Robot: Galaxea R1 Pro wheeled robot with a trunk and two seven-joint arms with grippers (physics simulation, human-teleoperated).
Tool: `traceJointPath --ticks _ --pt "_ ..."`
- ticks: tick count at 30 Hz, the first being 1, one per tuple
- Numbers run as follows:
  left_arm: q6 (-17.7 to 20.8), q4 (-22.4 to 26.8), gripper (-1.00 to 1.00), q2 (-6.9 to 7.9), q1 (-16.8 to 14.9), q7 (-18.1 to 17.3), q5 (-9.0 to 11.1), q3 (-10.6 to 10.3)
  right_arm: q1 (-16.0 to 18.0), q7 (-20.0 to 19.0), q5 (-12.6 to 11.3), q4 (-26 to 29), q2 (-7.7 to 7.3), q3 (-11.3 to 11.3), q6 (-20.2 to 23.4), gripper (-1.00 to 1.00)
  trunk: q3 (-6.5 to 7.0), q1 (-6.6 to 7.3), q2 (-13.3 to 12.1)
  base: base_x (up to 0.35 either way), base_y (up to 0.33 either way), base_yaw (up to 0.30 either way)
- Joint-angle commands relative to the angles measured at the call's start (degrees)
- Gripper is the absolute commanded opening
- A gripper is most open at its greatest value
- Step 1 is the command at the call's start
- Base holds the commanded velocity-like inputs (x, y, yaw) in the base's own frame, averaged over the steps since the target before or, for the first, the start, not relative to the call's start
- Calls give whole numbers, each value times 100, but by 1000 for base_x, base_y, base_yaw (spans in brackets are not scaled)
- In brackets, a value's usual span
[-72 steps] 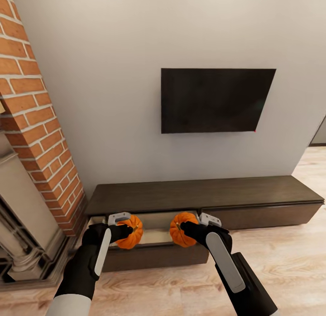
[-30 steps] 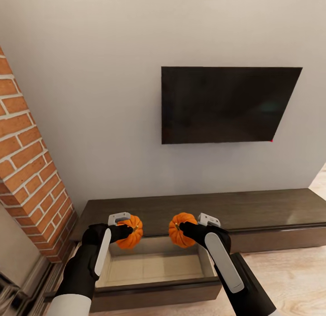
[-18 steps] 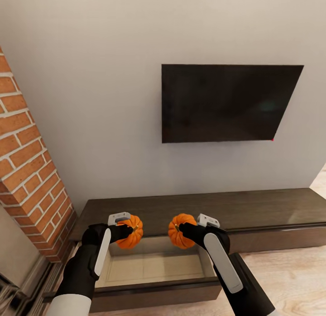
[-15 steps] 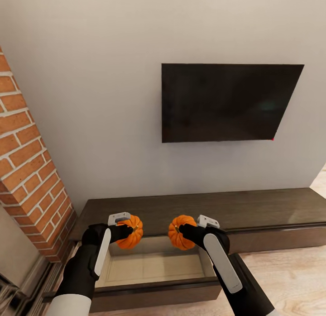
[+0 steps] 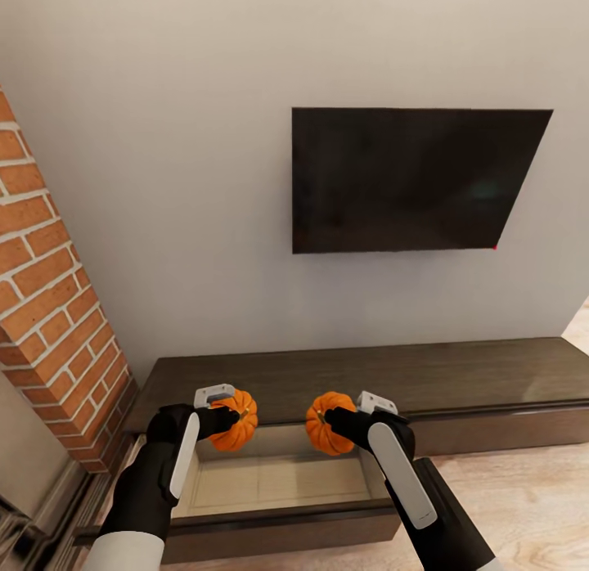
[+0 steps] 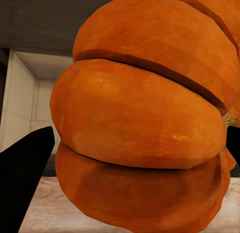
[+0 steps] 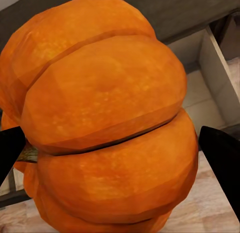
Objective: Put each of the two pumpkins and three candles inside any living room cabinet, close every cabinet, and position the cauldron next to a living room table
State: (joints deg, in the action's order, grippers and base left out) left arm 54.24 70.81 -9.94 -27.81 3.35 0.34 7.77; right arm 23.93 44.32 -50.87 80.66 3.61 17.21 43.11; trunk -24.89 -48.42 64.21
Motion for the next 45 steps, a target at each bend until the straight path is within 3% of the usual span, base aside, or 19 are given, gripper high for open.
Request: traceJointPath --ticks 1,14,40,45 --pt "25 7 -100 -5 -5 7 19 19 6 39 -55 4 6 15 4 -100 -25 -23 46 0 0 0" --pt "25 3 -100 -5 -5 7 19 12 6 33 -55 12 0 43 -1 -100 -258 -308 568 0 0 112" --pt "25 -2 -100 -5 -5 7 11 -37 6 -11 -55 3 0 55 -171 -100 -720 -879 1611 0 0 -24" --pt "25 -180 -100 -5 -5 16 4 -86 6 -11 -47 -22 -5 -8 -180 -100 -810 -989 1811 0 0 0"
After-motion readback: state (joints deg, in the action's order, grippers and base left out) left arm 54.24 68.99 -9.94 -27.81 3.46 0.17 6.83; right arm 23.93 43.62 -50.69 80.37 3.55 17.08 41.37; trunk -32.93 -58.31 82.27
